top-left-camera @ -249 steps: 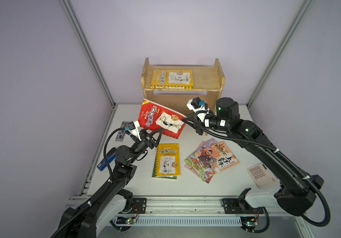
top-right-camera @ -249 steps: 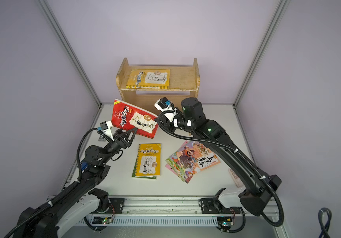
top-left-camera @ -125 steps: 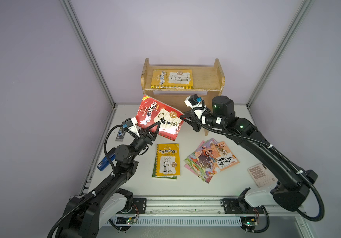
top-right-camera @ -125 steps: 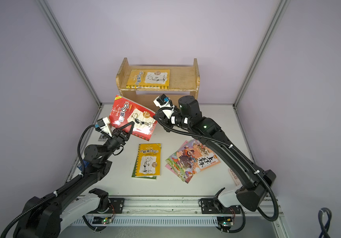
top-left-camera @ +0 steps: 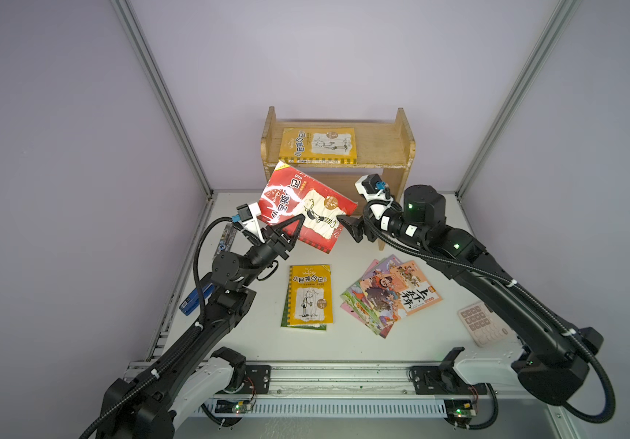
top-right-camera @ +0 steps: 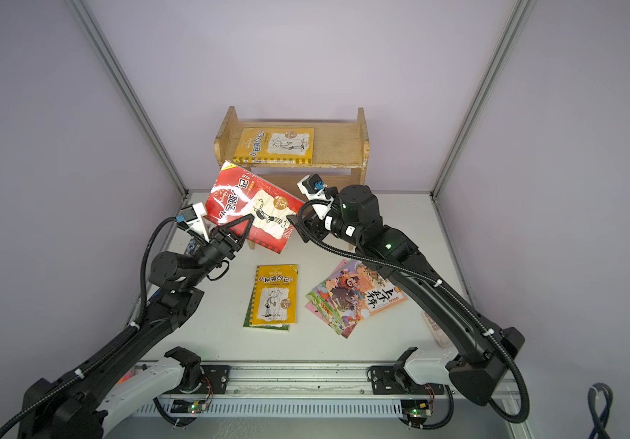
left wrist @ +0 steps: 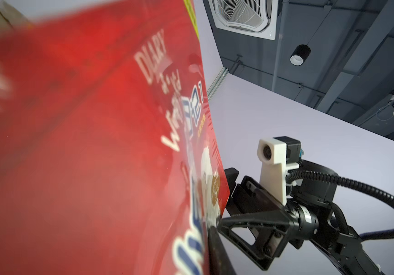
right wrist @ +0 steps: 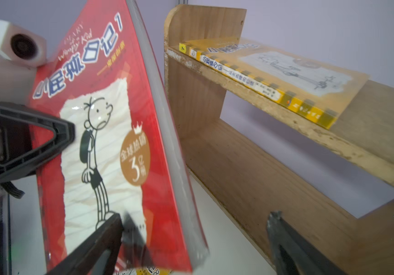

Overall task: Stacking books/files
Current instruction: Place the book at the bookshelf.

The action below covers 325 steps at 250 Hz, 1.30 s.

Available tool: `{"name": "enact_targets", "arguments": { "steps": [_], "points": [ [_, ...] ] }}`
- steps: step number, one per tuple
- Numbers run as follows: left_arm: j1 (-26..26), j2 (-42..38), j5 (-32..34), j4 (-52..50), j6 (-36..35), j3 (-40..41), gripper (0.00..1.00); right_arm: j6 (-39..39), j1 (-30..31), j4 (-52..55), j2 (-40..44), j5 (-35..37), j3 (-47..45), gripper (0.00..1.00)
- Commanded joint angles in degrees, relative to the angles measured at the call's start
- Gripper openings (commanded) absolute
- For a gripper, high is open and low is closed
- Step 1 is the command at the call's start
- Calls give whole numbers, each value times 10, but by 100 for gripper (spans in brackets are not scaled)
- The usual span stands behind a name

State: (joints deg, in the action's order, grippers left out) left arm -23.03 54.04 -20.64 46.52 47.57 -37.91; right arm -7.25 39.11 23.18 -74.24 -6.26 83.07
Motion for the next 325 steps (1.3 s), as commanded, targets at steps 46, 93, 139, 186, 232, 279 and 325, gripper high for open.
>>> {"name": "enact_targets", "arguments": {
  "steps": [46, 93, 139, 186, 232, 279, 325],
  "points": [
    [-40, 38, 65, -136, -58, -177, 0, -10, -2, 12, 38, 55, -61, 99],
    [-87, 108, 198, -251, -72, -305, 0, -17, -2, 20, 33, 83, -71, 99],
    [-116, 187, 296, -293, -64, -397, 0, -25, -2, 14, 41, 92, -69, 99],
    [-123, 247, 376, -316, -49, -461, 0, -20, -2, 4, 41, 130, -43, 99],
    [-126, 279, 416, -323, -31, -502, 0, -36, -2, -7, 52, 129, -14, 98],
    [-125, 313, 425, -312, -12, -535, 0, -61, -1, -20, 41, 104, 41, 99],
    [-123, 348, 423, -311, 7, -564, 0, -114, -2, -63, 8, 118, 83, 99]
  ]
}}
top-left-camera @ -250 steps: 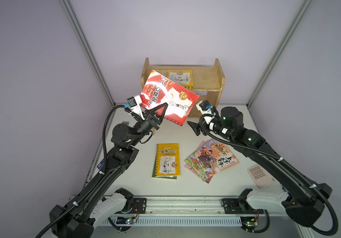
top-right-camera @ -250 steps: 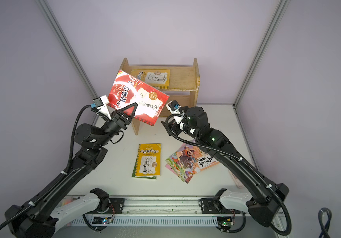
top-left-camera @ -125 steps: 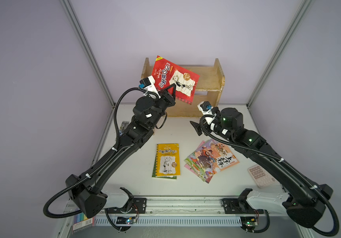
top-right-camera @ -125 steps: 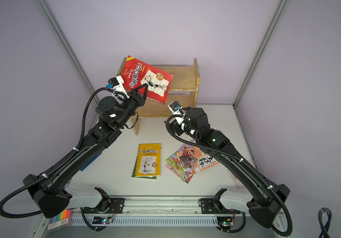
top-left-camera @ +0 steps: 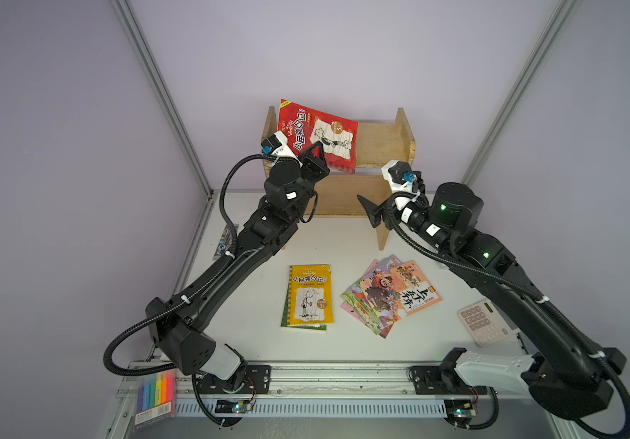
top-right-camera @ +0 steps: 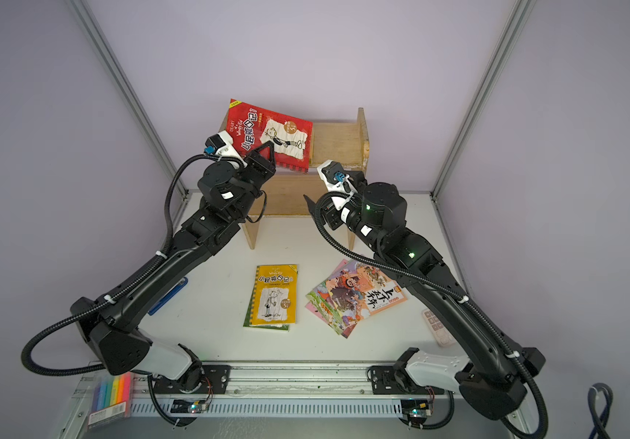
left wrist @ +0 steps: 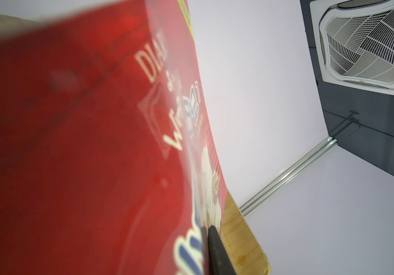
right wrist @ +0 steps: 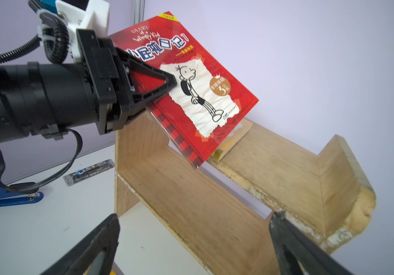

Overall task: Stacking books/files
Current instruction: Place the book at the bookshelf.

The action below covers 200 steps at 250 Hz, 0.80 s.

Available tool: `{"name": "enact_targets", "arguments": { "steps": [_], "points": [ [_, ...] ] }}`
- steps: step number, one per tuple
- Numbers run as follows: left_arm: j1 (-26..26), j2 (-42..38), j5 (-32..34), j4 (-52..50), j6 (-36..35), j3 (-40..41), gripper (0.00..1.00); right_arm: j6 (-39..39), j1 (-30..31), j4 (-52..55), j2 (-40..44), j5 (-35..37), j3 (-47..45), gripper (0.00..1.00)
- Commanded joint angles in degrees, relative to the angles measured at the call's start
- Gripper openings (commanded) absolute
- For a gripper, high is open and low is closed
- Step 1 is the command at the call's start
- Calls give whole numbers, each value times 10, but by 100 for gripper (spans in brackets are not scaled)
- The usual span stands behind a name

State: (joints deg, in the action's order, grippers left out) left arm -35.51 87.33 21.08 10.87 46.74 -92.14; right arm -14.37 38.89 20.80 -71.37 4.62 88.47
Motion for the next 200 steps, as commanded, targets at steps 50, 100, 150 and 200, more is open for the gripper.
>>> {"name": "enact_targets", "arguments": {
  "steps": [50, 100, 150, 200],
  "points": [
    [15, 47, -10, 49, 51, -42, 0, -76, -4, -32, -82, 13, 100, 99],
    [27, 60, -20, 64, 81, -41, 0, -56, -28, -9, -134, -11, 171, 98],
    [30, 60, -22, 60, 94, -38, 0, -2, -44, -28, -194, 4, 236, 98],
    [32, 54, -21, 56, 115, -25, 0, 45, -61, 34, -308, -30, 396, 81]
  ]
}}
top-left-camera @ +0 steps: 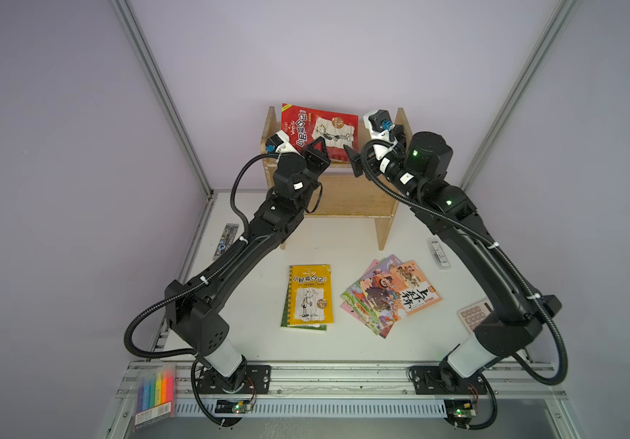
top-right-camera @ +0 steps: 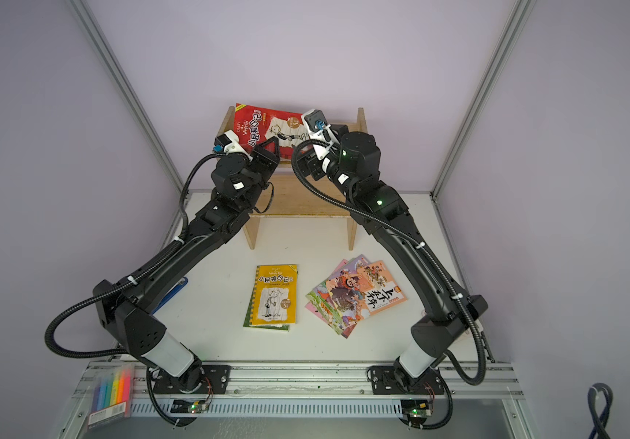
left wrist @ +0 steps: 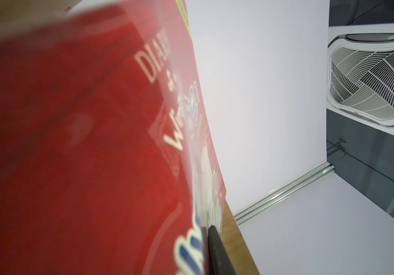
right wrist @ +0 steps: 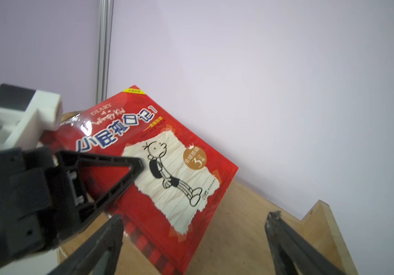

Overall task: Stacking books/files
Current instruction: Place the book at the bookshelf.

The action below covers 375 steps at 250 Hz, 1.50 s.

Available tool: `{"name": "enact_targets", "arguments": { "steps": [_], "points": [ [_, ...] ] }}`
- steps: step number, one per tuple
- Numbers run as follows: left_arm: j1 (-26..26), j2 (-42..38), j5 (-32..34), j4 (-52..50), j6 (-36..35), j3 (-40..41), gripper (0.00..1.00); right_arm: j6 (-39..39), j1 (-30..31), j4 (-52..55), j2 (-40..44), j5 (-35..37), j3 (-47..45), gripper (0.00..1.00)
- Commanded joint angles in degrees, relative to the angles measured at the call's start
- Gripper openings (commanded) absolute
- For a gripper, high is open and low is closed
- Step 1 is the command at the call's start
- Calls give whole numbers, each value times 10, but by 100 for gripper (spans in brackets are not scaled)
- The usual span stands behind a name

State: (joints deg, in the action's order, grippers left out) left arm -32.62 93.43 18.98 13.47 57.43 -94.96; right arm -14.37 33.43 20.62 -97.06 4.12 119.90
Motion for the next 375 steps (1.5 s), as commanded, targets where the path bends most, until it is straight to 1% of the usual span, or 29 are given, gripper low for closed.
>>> {"name": "enact_targets", "arguments": {
  "steps": [1, 40, 68, 83, 135, 147, 181, 195, 210, 218, 240, 276, 310, 347, 375],
  "points": [
    [3, -7, 0, 29, 8, 2, 0, 46, -8, 38, -54, -26, 86, 80],
    [9, -11, -9, 16, 21, 2, 0, 65, -13, 131, -156, -79, 241, 61],
    [16, -11, -21, 10, 35, 3, 0, 75, -17, 184, -214, -102, 328, 51],
    [19, -11, -24, 10, 38, 6, 0, 79, -18, 195, -232, -105, 346, 48],
    [24, -12, -40, 6, 42, 10, 0, 91, -28, 215, -259, -105, 347, 44],
    [24, -14, -41, 5, 41, 12, 8, 95, -31, 220, -264, -101, 346, 43],
    [23, -23, -54, 5, 37, 22, 43, 102, -37, 237, -271, -102, 346, 42],
    [23, -26, -58, 3, 33, 25, 51, 105, -38, 242, -274, -101, 347, 41],
    [23, -30, -64, 1, 31, 28, 62, 107, -39, 246, -276, -100, 347, 40],
    [23, -30, -67, -1, 29, 28, 67, 107, -40, 248, -277, -98, 346, 40],
    [24, -38, -81, -9, 22, 31, 75, 109, -40, 252, -278, -90, 347, 40],
    [25, -62, -102, -48, -5, 37, 85, 110, -41, 255, -278, -89, 347, 40],
    [32, -89, -133, -88, -23, 56, 88, 113, -43, 255, -278, -85, 346, 40],
    [59, -127, -171, -128, -34, 90, 90, 117, -43, 257, -278, -86, 347, 40],
    [77, -164, -182, -149, -40, 122, 92, 120, -43, 255, -277, -85, 347, 40]
  ]
}}
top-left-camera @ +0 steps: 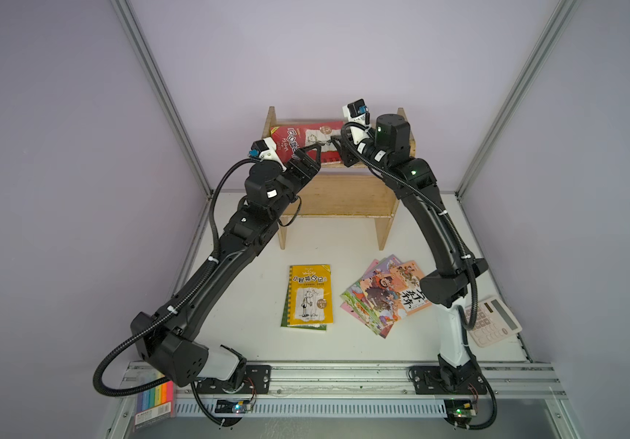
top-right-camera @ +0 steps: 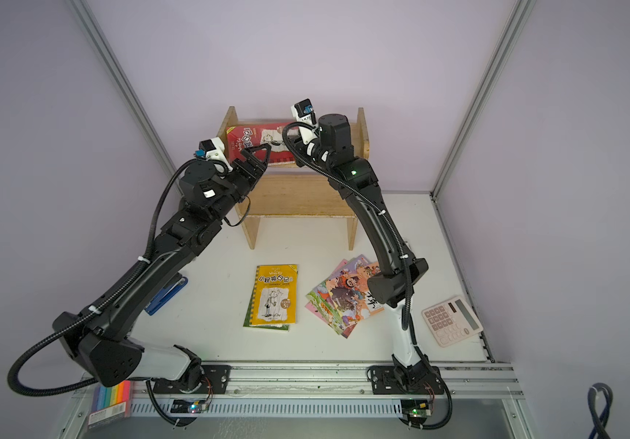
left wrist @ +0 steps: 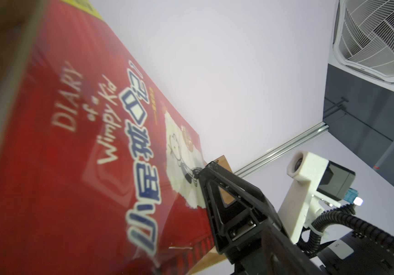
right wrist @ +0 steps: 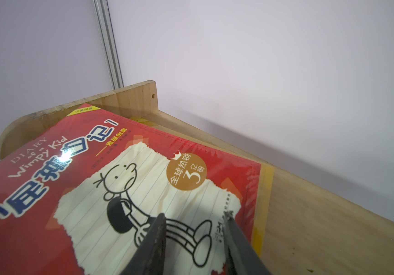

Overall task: Stacking books/files
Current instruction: Place the book at the bookshelf, then move the book to the bookshelf.

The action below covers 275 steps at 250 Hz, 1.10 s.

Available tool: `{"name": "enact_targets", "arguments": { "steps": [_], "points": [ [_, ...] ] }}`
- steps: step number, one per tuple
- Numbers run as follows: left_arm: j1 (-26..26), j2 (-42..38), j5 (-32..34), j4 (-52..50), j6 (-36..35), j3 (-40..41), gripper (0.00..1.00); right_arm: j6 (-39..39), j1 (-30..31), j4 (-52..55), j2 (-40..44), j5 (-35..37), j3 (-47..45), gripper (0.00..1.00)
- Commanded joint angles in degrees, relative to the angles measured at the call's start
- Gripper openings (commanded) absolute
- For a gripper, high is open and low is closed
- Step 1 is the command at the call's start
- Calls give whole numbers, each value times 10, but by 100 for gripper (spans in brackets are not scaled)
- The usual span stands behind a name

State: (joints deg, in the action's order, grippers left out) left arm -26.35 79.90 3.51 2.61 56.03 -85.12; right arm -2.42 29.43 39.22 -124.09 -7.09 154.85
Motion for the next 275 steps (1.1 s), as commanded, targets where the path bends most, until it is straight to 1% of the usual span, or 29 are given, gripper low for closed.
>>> {"name": "enact_targets", "arguments": {
  "steps": [1, 34, 54, 77, 100, 122, 146, 169, 176, 184, 201, 209, 223, 243, 256, 275],
  "points": [
    [14, -29, -27, -42, -27, 25, 92, 1, -3, 69, -6, 28, -3, 40],
    [32, -71, -47, -63, -44, 53, 93, 3, -4, 68, -8, 27, -3, 40],
    [39, -98, -48, -81, -60, 68, 94, 6, -3, 66, -8, 27, -3, 40],
    [45, -133, -38, -109, -97, 78, 95, 7, -3, 66, -8, 27, -2, 40],
    [46, -167, -7, -161, -170, 65, 96, 8, -3, 65, -5, 25, -3, 40],
    [43, -182, 26, -228, -260, 30, 95, 9, -3, 63, -4, 21, -3, 40],
    [29, -169, 45, -302, -363, -17, 93, 10, -3, 62, -3, 19, -3, 40],
    [7, -148, 75, -350, -436, -42, 91, 9, -3, 63, -2, 19, -3, 41],
    [0, -143, 86, -354, -452, -44, 89, 10, -3, 62, -2, 18, -3, 40],
    [-7, -140, 95, -356, -469, -44, 85, 9, -4, 63, -2, 18, -2, 41],
    [-15, -135, 89, -355, -498, -40, 77, 9, -3, 64, -2, 15, -3, 41],
    [-16, -134, 82, -356, -504, -40, 71, 10, -3, 65, -3, 15, -2, 41],
    [-17, -130, 61, -356, -510, -42, 67, 10, -3, 66, -2, 15, -3, 41],
    [-16, -118, 38, -357, -511, -52, 58, 8, -4, 67, -1, 17, -3, 40],
    [-16, -106, 22, -361, -512, -62, 56, 8, -3, 66, 0, 17, -3, 41],
    [-16, -87, 16, -359, -509, -76, 54, 7, -3, 65, 2, 17, -3, 40]
  ]
}}
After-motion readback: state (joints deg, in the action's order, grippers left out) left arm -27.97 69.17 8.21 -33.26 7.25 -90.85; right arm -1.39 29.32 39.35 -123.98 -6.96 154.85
